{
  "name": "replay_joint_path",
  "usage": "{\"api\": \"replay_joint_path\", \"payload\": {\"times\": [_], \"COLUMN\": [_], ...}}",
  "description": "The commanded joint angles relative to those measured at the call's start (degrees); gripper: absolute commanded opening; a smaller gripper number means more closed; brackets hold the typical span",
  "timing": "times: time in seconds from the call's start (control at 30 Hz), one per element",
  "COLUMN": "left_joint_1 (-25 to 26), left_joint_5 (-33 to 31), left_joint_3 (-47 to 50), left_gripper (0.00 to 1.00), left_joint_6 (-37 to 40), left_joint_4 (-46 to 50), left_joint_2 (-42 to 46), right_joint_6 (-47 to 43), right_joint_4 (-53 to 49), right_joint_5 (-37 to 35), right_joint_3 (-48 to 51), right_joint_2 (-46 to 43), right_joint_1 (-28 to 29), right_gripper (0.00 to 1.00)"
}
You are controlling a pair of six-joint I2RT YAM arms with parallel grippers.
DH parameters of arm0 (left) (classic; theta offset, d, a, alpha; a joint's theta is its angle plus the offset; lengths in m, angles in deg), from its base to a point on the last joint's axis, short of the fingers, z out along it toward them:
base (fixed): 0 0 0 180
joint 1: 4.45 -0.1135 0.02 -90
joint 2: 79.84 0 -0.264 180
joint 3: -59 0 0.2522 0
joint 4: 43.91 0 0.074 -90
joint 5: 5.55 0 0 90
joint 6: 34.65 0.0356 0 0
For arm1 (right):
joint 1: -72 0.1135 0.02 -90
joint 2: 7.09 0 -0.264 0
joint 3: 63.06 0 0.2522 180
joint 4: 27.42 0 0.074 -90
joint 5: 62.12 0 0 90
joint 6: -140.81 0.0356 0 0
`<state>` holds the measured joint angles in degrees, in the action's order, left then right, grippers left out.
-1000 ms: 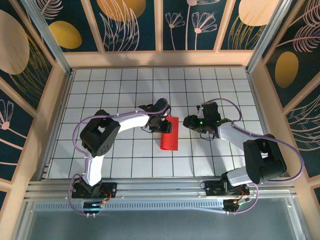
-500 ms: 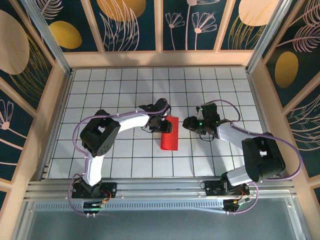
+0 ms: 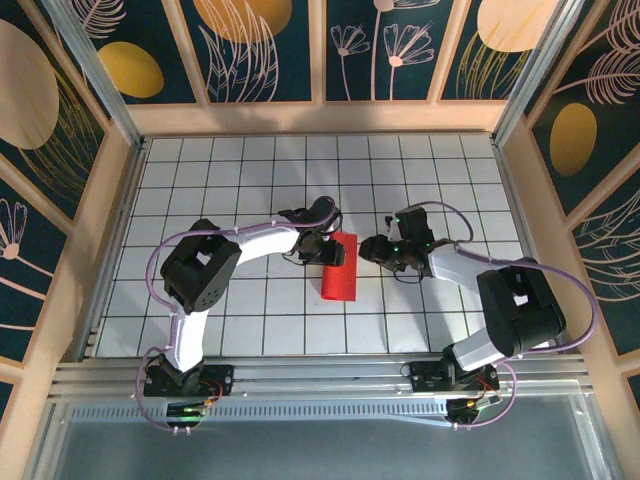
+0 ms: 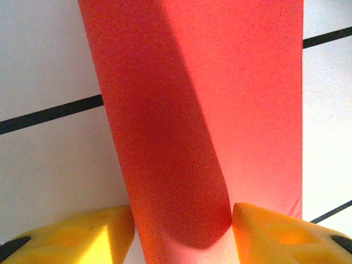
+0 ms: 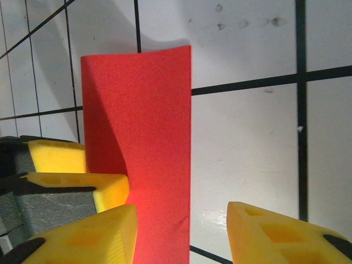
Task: Fold a paper plane with a square sheet of paper (fold left side to right side)
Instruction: First fold in half a square sheet of paper at the center of the table.
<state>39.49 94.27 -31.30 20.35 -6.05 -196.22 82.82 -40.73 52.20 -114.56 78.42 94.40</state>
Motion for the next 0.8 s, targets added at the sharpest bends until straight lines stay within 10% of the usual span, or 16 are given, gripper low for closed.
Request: {"api": "replay_joint_path", "payload": {"times": [0.0, 0.77], "left_joint_1": [1.1, 1.4], "left_joint_5": [0.8, 0.6], "left_joint_3": [2.5, 1.5], "left_gripper": [0.54, 0.54], "left_joint_6": [-0.5, -0.2], "left_joint_4": [-1.0, 0.3], "left_joint_2": [-7.6, -8.5], "right_joint_6": [0.9, 2.2], "right_joint_4": [1.7, 3.6], "right_joint_5": [1.8, 4.0], "right_joint_3": [-0.1, -0.8], "right_joint_2": [1.3, 3.3], "right_joint_1": [0.8, 1.7], "right_gripper": [0.47, 0.36]}}
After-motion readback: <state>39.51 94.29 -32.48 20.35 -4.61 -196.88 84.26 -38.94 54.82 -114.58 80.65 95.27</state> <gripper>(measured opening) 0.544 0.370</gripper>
